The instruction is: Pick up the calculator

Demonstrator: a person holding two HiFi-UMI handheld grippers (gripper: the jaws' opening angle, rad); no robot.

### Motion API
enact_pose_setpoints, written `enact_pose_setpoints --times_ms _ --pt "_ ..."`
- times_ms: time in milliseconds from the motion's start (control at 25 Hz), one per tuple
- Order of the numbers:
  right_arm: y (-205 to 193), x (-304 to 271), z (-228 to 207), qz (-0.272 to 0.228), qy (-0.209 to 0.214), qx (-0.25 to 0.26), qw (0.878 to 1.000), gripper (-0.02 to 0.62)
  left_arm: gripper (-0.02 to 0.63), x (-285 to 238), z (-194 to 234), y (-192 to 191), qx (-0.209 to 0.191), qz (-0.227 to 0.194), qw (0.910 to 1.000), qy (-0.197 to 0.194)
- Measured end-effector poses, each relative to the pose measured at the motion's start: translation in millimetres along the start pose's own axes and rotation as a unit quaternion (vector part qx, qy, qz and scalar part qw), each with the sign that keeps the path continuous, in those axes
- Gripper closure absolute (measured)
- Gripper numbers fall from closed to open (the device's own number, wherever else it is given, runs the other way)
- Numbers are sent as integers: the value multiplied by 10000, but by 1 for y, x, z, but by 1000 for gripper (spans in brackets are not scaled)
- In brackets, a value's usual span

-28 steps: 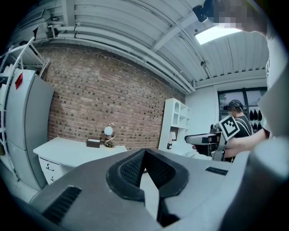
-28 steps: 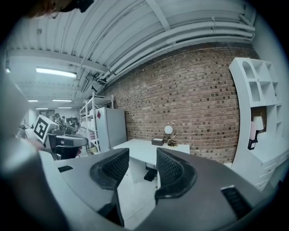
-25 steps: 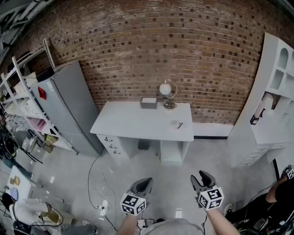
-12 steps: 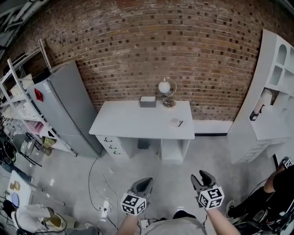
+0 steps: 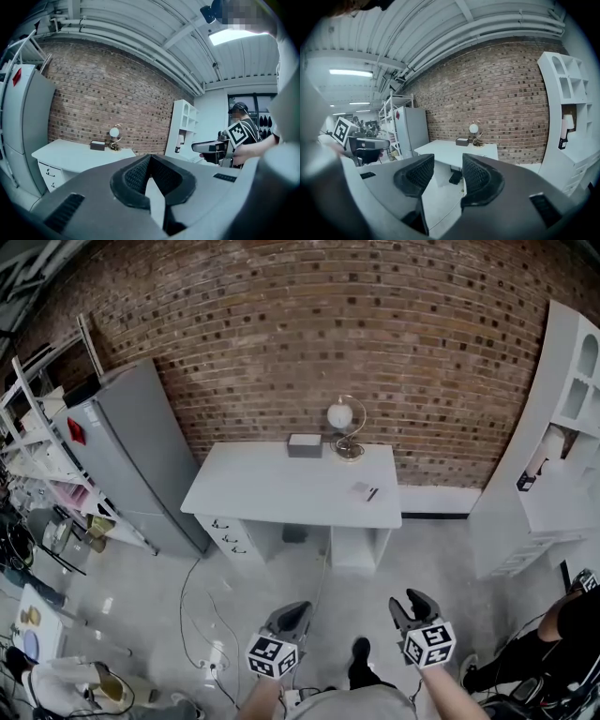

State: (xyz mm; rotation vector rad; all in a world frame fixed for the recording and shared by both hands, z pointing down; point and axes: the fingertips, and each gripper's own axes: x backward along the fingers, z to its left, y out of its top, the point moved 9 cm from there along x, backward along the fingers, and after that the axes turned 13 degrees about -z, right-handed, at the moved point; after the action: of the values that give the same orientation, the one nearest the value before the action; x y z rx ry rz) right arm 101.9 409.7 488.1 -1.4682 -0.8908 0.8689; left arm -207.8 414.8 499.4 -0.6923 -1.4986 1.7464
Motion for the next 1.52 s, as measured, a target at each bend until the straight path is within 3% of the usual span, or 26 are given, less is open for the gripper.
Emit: enact_pose_setpoints --times_ms 920,1520 --pt "-2 -189 -175 338 586 -133 9976 394 592 -216 57 -9 3 104 9984 552" --pt "-11 -252 -226 578 601 -192 9963 394 592 -295 94 -14 63 293 9981 535"
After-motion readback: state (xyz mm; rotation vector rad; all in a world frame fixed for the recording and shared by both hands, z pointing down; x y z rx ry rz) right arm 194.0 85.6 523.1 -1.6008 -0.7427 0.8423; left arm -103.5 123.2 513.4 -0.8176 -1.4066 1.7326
